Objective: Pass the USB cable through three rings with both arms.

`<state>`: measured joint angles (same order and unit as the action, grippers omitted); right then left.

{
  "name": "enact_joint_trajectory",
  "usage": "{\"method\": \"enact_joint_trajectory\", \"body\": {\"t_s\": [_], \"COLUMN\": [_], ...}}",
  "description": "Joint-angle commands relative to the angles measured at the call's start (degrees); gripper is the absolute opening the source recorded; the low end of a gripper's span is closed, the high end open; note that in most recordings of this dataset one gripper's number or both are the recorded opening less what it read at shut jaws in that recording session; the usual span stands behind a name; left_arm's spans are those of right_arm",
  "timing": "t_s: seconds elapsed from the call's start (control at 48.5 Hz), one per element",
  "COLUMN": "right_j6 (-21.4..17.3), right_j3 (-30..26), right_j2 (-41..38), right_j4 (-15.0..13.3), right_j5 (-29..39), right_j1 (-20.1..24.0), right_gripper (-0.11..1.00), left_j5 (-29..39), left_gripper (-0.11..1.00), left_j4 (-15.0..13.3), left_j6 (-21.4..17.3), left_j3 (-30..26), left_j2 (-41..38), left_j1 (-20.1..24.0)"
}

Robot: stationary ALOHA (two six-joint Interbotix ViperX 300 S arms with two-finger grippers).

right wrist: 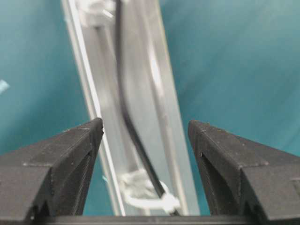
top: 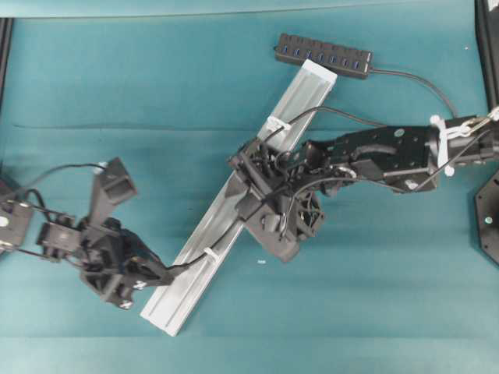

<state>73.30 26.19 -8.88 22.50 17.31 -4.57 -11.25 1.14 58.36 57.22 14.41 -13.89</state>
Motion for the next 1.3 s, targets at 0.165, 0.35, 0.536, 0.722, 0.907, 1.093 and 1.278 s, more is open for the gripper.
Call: {"method": "enact_joint_trajectory", "body": {"t_s": [0.165,0.35,0.536,0.722,0.907,1.093,1.278], "right_j6": [-3.25,-7.38,-13.18,-19.42,-21.27,-21.45,-21.62], "right_j3": [-0.53,-0.62,-0.79,-0.53,-0.35,0.70,1.93], "right_j2": [0.53,0.62,1.58,2.20,2.46,2.99,3.87], "right_j4": [0.18,0.18,0.18,0.18,0.18,0.18,0.18], "right_j5": [-2.11,-1.85,-2.29,-5.10,-7.38,-8.44,-8.44], "right_j1": [-0.18,-0.18,0.09,0.35,0.97,1.14,1.14], "right_gripper": [0.82,0.82,0.82,0.82,0.82,0.82,0.82], "left_j5": [0.79,3.60,4.13,4.13,5.19,9.05,11.16], "left_gripper": [0.10,0.10,0.10,0.10,0.10,0.52,0.94], "left_j4": [0.18,0.09,0.09,0.09,0.09,0.09,0.18], "left_j6": [-0.35,-0.35,-0.35,-0.53,-0.62,-0.62,-2.02], "left_j3": [-0.44,-0.97,-0.97,-0.70,-0.70,-1.23,-1.49], "left_j2": [1.93,1.49,2.64,3.78,3.78,3.34,3.16], "left_j1": [-0.44,-0.44,-0.35,0.00,0.00,0.00,0.00]}}
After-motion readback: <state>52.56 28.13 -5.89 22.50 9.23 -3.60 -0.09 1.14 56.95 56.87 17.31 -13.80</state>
